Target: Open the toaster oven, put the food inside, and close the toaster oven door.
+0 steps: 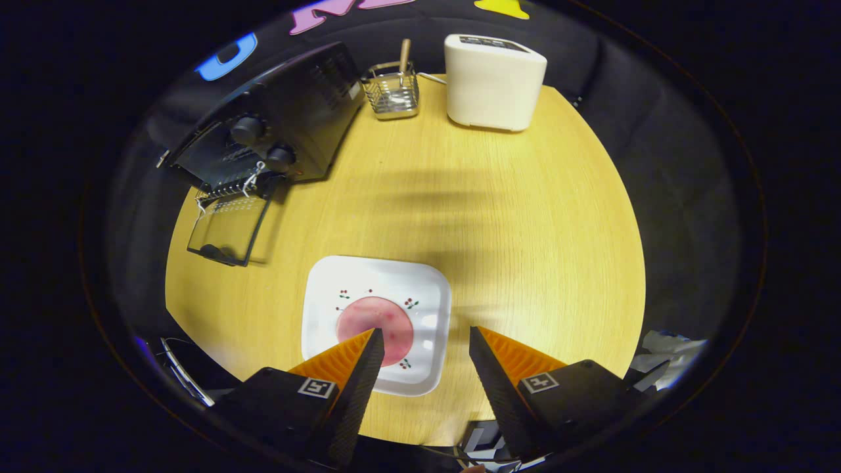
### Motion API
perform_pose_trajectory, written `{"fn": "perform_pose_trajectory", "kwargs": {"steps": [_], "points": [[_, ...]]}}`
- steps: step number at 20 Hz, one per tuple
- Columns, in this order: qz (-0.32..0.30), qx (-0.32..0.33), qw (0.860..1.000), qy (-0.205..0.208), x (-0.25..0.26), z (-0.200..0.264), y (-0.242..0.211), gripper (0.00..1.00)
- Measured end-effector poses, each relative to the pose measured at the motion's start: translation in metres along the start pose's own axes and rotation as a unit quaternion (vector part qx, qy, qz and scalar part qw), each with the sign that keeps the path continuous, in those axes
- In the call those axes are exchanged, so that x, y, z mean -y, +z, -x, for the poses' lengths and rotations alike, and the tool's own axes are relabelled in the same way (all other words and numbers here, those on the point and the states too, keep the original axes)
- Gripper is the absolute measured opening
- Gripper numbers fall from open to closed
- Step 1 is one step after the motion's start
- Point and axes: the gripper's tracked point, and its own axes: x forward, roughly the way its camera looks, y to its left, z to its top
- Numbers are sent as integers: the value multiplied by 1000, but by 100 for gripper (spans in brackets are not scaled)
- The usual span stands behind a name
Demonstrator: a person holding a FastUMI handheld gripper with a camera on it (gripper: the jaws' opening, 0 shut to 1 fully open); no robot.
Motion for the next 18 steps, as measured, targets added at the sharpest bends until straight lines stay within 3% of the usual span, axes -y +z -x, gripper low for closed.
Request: {"fn": "perform_pose_trajectory", "kwargs": {"steps": [1, 3, 7, 9, 11, 14, 18], "points": [[-11, -14, 1000, 3, 4, -8, -4, 75], [-30, -40, 999, 5, 10, -24, -11, 62], [-29, -54, 998, 20, 3, -33, -9, 58], [-19, -61, 998, 12, 7, -34, -8, 18], [-21, -66, 997, 19, 7, -33, -9, 15], [-50, -77, 994, 60, 4, -31, -10, 7], [-137, -53, 978, 149, -3, -25, -9, 5]]}}
